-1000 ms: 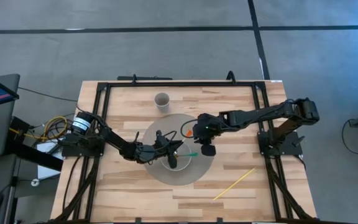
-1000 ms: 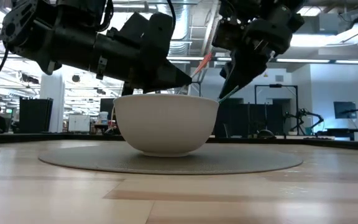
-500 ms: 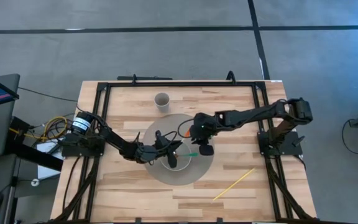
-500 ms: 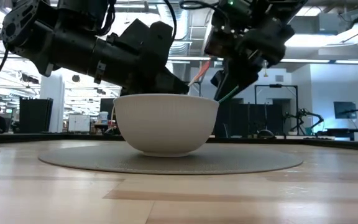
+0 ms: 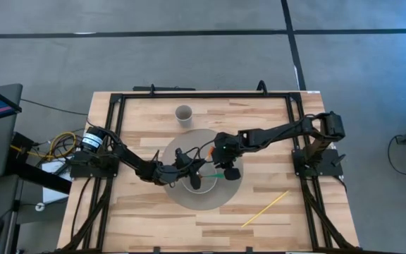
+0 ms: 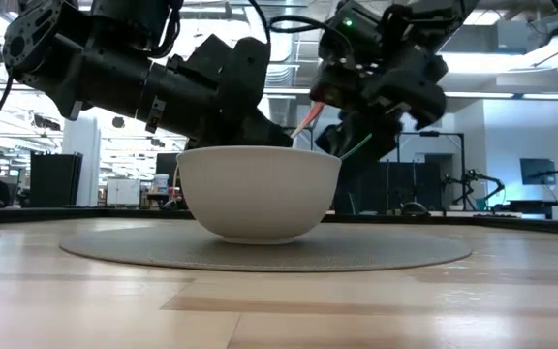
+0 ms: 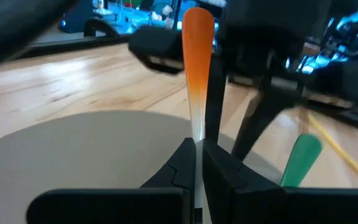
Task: Pick & Place Utensil
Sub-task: Put the orange fork into the gray bowl on the placemat
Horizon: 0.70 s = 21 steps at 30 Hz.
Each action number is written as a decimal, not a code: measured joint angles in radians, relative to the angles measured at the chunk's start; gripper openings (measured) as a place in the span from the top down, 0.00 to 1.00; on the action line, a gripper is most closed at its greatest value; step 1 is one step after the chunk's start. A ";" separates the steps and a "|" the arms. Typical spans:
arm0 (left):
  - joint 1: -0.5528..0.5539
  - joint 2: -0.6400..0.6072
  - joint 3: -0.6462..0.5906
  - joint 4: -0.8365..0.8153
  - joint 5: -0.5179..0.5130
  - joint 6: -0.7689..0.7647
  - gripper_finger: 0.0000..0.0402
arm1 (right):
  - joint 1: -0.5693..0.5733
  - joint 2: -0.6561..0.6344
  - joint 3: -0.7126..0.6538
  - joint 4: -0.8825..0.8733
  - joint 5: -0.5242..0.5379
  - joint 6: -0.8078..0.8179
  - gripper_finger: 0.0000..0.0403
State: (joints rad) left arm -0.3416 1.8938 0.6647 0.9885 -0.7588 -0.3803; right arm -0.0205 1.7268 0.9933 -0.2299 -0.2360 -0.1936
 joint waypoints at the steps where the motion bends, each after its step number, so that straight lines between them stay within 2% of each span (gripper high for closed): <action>1: 0.000 0.000 -0.001 -0.006 0.000 -0.002 0.96 | -0.001 -0.001 0.001 0.001 0.000 0.000 0.84; 8: 0.000 0.000 -0.001 -0.023 0.011 0.004 0.96 | -0.001 -0.012 0.003 0.017 0.000 0.000 0.84; 21: 0.001 0.000 -0.001 -0.023 0.119 0.004 0.90 | -0.002 -0.012 0.003 0.029 0.000 -0.001 0.84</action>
State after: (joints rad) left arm -0.3405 1.8938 0.6640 0.9651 -0.6397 -0.3763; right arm -0.0221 1.7149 0.9958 -0.2012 -0.2356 -0.1941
